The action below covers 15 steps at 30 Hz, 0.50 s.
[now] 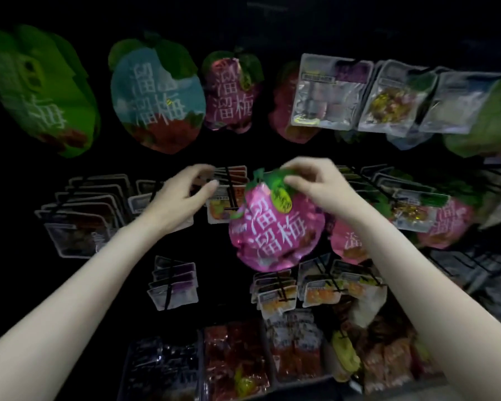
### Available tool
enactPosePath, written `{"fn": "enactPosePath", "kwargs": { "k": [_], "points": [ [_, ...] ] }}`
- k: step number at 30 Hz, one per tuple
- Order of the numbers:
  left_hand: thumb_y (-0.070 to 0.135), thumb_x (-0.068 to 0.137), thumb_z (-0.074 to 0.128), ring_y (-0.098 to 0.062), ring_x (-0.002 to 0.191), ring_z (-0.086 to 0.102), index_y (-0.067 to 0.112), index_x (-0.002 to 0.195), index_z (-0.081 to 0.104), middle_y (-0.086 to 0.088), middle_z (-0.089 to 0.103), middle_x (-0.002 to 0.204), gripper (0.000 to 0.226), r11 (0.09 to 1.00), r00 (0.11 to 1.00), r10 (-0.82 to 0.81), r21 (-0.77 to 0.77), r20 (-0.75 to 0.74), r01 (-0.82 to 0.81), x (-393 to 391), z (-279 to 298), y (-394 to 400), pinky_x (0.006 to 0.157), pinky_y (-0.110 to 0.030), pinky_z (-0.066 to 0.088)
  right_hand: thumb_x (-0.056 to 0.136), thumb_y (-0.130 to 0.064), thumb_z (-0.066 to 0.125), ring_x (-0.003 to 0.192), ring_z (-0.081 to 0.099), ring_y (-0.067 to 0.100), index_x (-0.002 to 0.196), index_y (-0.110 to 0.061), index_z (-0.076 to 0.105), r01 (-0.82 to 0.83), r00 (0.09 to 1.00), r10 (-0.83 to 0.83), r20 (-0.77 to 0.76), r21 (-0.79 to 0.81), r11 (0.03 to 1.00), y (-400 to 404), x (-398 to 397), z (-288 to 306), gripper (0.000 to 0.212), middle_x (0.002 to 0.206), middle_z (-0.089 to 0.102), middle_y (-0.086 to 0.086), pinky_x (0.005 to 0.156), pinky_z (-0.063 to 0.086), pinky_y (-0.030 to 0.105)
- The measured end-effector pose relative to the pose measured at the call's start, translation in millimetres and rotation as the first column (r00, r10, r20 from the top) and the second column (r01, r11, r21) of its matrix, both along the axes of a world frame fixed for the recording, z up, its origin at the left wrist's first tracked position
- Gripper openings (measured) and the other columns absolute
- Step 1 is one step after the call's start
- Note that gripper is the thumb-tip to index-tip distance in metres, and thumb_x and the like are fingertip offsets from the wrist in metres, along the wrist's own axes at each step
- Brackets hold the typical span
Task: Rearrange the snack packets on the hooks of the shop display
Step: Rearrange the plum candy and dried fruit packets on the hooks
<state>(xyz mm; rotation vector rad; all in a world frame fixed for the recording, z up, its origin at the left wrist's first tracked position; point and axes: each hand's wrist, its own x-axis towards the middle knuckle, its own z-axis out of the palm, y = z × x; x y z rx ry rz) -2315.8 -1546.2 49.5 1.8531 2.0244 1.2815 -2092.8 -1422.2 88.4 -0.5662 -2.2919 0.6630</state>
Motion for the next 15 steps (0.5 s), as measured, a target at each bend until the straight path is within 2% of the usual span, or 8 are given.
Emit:
{"fn": "enactPosePath", "kwargs": {
  "k": [1,2,4,5,7,10,13,15],
  "points": [
    [0.034,0.094,0.048,-0.008,0.11,0.051,0.016,0.133,0.045,0.005,0.052,0.119,0.043,0.998,0.992,-0.064,0.004,0.104,0.064,11,8,0,0.084,-0.007,0.039,0.085,0.004,0.059,0.077,0.055,-0.01,0.099,-0.012,0.062,0.014,0.994,-0.016,-0.106,-0.022,1.0,0,-3,7,0.021,0.09,0.062,-0.006,0.078,0.042,0.011],
    [0.034,0.094,0.049,-0.005,0.108,0.051,0.019,0.135,0.041,0.008,0.051,0.119,0.044,0.994,0.975,-0.113,0.029,0.193,0.11,23,16,1,0.082,-0.004,0.04,0.086,0.004,0.058,0.083,0.057,-0.007,0.099,-0.016,0.057,0.03,0.98,-0.038,-0.195,-0.043,0.999,1,-6,12,0.024,0.093,0.06,-0.009,0.081,0.044,0.013],
    [0.034,0.092,0.054,-0.005,0.107,0.053,0.031,0.136,0.031,0.013,0.049,0.118,0.049,0.979,0.952,-0.18,0.138,0.248,0.149,40,28,4,0.084,-0.013,0.045,0.087,0.001,0.056,0.097,0.058,0.006,0.099,-0.026,0.049,0.066,0.954,-0.079,-0.29,-0.054,0.996,-2,-16,22,0.03,0.1,0.055,-0.013,0.088,0.046,0.022],
    [0.031,0.092,0.054,-0.005,0.107,0.053,0.038,0.135,0.026,0.016,0.046,0.117,0.051,0.971,0.958,-0.19,0.184,0.212,0.152,45,32,6,0.086,-0.018,0.046,0.088,0.001,0.055,0.099,0.057,0.006,0.098,-0.026,0.047,0.077,0.953,-0.083,-0.293,-0.032,0.997,-4,-21,26,0.03,0.1,0.053,-0.015,0.09,0.046,0.021],
    [0.022,0.095,0.051,-0.005,0.111,0.049,0.045,0.134,0.025,0.022,0.042,0.116,0.052,0.96,0.983,-0.165,0.243,0.079,0.141,47,41,10,0.091,-0.024,0.045,0.088,0.004,0.052,0.091,0.054,-0.004,0.094,-0.018,0.052,0.117,0.961,-0.085,-0.264,0.109,0.987,-8,-29,34,0.023,0.093,0.056,-0.016,0.084,0.039,0.006],
    [0.016,0.097,0.045,-0.003,0.11,0.046,0.034,0.133,0.041,0.011,0.047,0.117,0.04,0.957,0.994,-0.101,0.269,-0.035,0.107,40,53,16,0.094,-0.027,0.046,0.088,0.006,0.049,0.084,0.056,0.0,0.09,-0.008,0.068,0.159,0.951,-0.1,-0.292,0.187,0.969,-7,-38,43,0.024,0.093,0.066,0.002,0.081,0.039,0.003],
    [0.017,0.099,0.04,0.002,0.103,0.043,0.028,0.136,0.042,0.006,0.046,0.117,0.039,0.961,0.994,-0.013,0.273,-0.11,0.043,32,67,20,0.084,-0.011,0.042,0.09,0.004,0.048,0.094,0.056,0.007,0.098,-0.007,0.069,0.135,0.948,-0.066,-0.312,0.205,0.969,-2,-42,53,0.025,0.101,0.065,0.007,0.085,0.04,0.005],
    [0.016,0.098,0.038,-0.002,0.106,0.042,0.026,0.14,0.038,0.003,0.044,0.121,0.043,0.952,0.984,0.059,0.307,-0.17,-0.004,29,80,24,0.085,-0.011,0.037,0.09,0.002,0.05,0.099,0.054,0.007,0.107,-0.005,0.066,0.097,0.953,-0.015,-0.304,0.257,0.962,1,-46,61,0.024,0.106,0.061,0.009,0.088,0.039,0.004]
  ]
}}
